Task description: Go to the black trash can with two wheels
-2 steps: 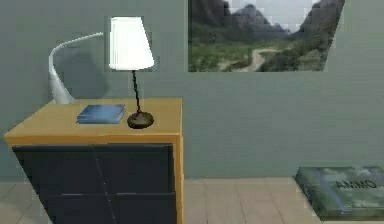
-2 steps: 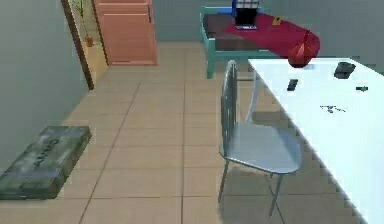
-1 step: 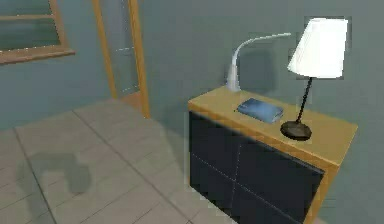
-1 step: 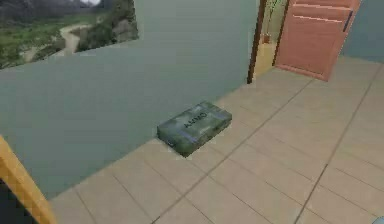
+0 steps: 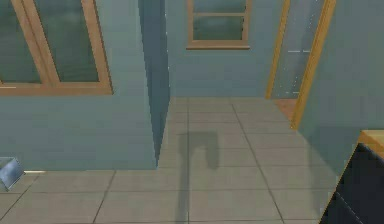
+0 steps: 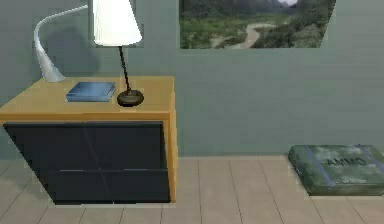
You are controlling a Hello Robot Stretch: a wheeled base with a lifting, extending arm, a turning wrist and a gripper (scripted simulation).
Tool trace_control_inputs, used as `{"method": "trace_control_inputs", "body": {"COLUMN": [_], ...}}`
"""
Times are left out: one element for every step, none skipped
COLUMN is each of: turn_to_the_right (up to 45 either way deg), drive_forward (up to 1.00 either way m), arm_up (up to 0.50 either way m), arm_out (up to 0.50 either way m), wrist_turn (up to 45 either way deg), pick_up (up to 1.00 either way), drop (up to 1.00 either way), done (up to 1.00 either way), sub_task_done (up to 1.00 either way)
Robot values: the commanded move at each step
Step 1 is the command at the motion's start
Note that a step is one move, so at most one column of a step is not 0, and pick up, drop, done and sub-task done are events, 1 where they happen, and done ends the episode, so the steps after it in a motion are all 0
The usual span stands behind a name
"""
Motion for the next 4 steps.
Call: {"method": "trace_control_inputs", "body": {"turn_to_the_right": [-15.0,0.0,42.0,0.0], "drive_forward": [0.00,0.65,0.00,1.00], "arm_up": [0.00,0.00,0.00,0.00], "arm_out": [0.00,0.00,0.00,0.00], "wrist_turn": [0.0,0.0,0.0,0.0], "pick_up": [0.00,0.00,0.00,0.00], "drop": [0.00,0.00,0.00,0.00], "done": [0.00,0.00,0.00,0.00], "sub_task_done": [0.00,0.00,0.00,0.00]}}
